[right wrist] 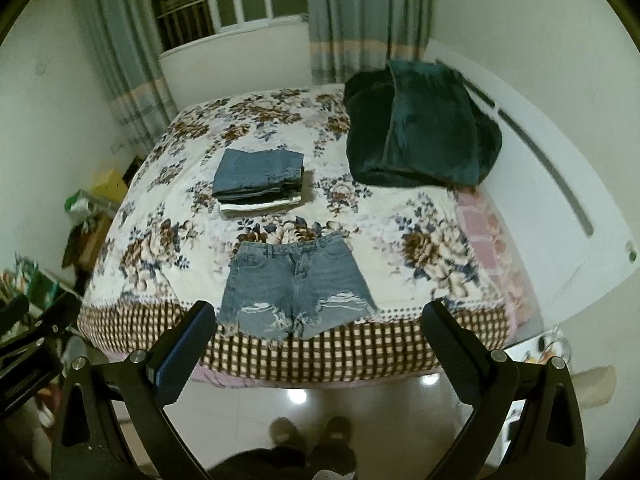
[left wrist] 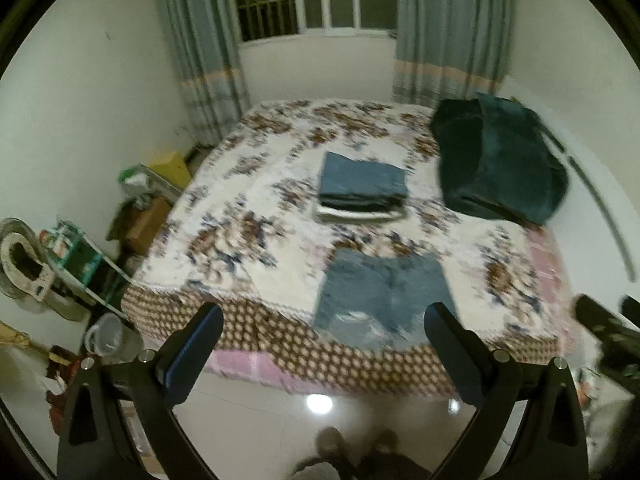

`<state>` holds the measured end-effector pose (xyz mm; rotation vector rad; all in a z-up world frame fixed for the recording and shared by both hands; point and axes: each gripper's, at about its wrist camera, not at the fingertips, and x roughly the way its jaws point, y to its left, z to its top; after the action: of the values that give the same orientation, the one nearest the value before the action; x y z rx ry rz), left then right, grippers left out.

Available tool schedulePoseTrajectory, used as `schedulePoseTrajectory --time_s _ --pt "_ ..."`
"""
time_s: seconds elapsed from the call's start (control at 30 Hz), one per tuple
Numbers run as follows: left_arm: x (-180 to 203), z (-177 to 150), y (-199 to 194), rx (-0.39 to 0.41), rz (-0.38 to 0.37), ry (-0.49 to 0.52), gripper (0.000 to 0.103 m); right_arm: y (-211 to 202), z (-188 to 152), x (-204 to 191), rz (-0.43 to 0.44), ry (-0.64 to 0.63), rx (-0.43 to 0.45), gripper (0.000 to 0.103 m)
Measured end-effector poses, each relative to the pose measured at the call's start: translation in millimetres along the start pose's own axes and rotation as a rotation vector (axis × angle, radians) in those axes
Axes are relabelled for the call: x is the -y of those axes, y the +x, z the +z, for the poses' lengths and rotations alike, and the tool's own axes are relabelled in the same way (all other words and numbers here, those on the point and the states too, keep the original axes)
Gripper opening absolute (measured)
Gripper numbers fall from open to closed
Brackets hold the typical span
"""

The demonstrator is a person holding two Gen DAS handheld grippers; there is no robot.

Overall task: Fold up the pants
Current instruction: 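Lower both grippers and grasp the waistband corners of the blue denim shorts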

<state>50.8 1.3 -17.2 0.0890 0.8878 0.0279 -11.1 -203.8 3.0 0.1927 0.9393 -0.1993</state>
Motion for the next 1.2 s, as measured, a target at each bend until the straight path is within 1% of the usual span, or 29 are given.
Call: schedulePoseTrajectory --time_s 0.03,0.1,0.17,0.23,0.27,0.3,0.37,0.43,0.53,0.57,0.6,0.63,0.67,0.7,0.8,0.87,0.9,0.93,0.97,1.0,1.03,1.07,1.1,1.13,1.17,1.2 --pt "-2.6 1.1 7.5 0.007 0.011 0.001 0.103 12.5 4.1 2.5 0.013 0.02 -0.01 0.103" --pt "-6.1 2.6 30.8 0.017 0.043 0.001 0.103 38.9 11.2 5.1 0.007 0.041 -0.04 0.103" --pt "-7.3 1.6 58.3 -0.003 0.036 -0.005 0.103 74.0 20.2 10.0 0.001 0.053 -0.084 0.103" --pt "-4.0 -0.2 87.0 -0.038 0.053 -0.012 0.103 107.6 28.7 15.5 0.023 0.057 -0.129 0.103" --pt "1.5 -1.6 104.2 -0.07 0.05 -0.012 0.103 127.1 33.7 18.8 0.029 0.054 -0.159 0.103" --pt "8.6 -3.7 120.4 -0.094 0.061 -0.017 0.103 144.0 37.6 21.8 0.035 0.055 -0.189 0.103" --pt "22.6 -6.5 144.8 -0.132 0.072 -0.021 0.103 184.6 47.3 33.1 0.081 0.061 -0.254 0.103" --pt "41.1 -10.8 170.8 -0.165 0.095 -0.029 0.103 230.5 57.8 47.3 0.097 0.063 -0.306 0.103" --pt "82.7 -19.6 219.7 -0.229 0.138 -0.038 0.103 294.1 75.1 70.1 0.123 0.056 -0.364 0.103" --pt "95.6 -22.9 235.7 -0.253 0.147 -0.042 0.103 324.5 83.3 81.1 0.139 0.042 -0.388 0.103" --pt "117.5 -29.8 258.3 -0.285 0.159 -0.048 0.103 346.9 90.0 90.2 0.148 0.028 -0.403 0.103" --pt "130.0 -31.4 272.3 -0.308 0.164 -0.053 0.103 367.1 96.2 99.4 0.161 0.014 -0.416 0.103" --pt "151.6 -38.6 293.9 -0.338 0.162 -0.066 0.103 399.8 103.9 111.3 0.19 -0.017 -0.429 0.103" --pt "167.5 -44.5 309.3 -0.358 0.156 -0.079 0.103 424.7 109.6 122.7 0.206 -0.041 -0.434 0.103" --pt "239.8 -76.6 373.0 -0.424 0.118 -0.117 0.103 499.1 120.7 153.5 0.239 -0.136 -0.449 0.103" --pt "278.7 -98.2 405.7 -0.466 0.092 -0.132 0.103 545.6 122.7 175.1 0.236 -0.201 -0.45 0.103" --pt "304.6 -115.8 428.8 -0.499 0.064 -0.14 0.103 563.2 121.0 184.5 0.228 -0.224 -0.451 0.103" --pt "323.9 -127.6 444.9 -0.532 0.038 -0.14 0.1 578.6 117.6 193.6 0.213 -0.243 -0.459 0.103" --pt "342.4 -140.3 460.6 -0.563 0.018 -0.14 0.092 605.5 115.1 206.3 0.196 -0.268 -0.474 0.103" --pt "362.5 -153.4 477.1 -0.593 -0.002 -0.142 0.087 618.5 110.7 213.8 0.192 -0.277 -0.481 0.103" --pt "376.6 -160.9 490.0 -0.612 -0.017 -0.145 0.079 635.4 107.1 222.8 0.177 -0.287 -0.494 0.103" --pt "387.5 -168.6 499.8 -0.625 -0.022 -0.146 0.076 652.8 102.8 232.1 0.168 -0.295 -0.51 0.103" --pt "400.4 -178.1 513.0 -0.641 -0.034 -0.147 0.075 668.8 99.1 240.6 0.177 -0.297 -0.521 0.103" --pt "406.3 -182.6 520.6 -0.652 -0.037 -0.146 0.063 677.1 95.2 243.7 0.18 -0.3 -0.529 0.103" --pt "411.7 -188.3 529.1 -0.667 -0.026 -0.14 0.045 695.3 92.8 249.8 0.187 -0.305 -0.549 0.103" --pt "413.0 -191.5 534.3 -0.657 -0.012 -0.14 0.043 707.0 90.6 252.1 0.205 -0.305 -0.561 0.103"
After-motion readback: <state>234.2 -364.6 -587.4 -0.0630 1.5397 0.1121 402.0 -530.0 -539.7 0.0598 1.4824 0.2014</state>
